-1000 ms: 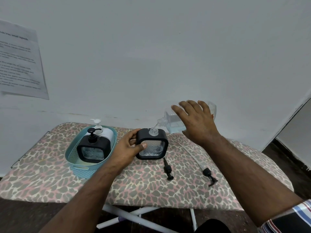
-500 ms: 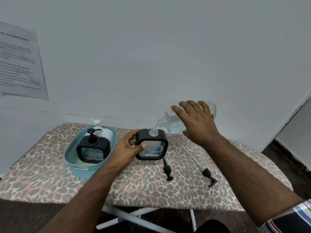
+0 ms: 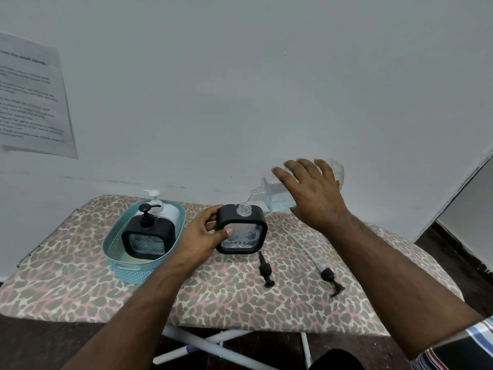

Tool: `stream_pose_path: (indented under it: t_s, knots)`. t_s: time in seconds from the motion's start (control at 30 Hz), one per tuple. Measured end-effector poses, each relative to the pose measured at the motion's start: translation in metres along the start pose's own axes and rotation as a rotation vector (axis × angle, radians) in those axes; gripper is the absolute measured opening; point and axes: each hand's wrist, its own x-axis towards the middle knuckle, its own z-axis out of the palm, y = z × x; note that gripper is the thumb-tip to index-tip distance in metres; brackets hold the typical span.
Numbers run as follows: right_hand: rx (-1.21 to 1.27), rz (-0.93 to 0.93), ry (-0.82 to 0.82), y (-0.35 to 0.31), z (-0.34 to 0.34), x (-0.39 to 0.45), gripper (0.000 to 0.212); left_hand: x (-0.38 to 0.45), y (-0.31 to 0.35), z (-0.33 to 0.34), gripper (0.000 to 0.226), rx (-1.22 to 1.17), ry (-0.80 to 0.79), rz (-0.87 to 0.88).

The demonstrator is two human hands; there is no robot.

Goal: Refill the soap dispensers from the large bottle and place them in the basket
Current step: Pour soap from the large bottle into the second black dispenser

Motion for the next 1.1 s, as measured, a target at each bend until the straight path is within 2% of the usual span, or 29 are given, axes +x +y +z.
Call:
stream_pose_path:
  t_s: [0.7,1.1]
  knots:
    - [0.004,-0.007,-0.006,-0.0015,-0.0002,0.0005,0.104,-0.0011,0.0011,-0.0006,0.048,-0.007,0.001,0.010]
    - [-0.024,-0.018,0.003,-0.0010,0.0019,0.0009,0.096,-0.0035,0.0034,-0.0003,0.045,-0.011,0.009,-0.003]
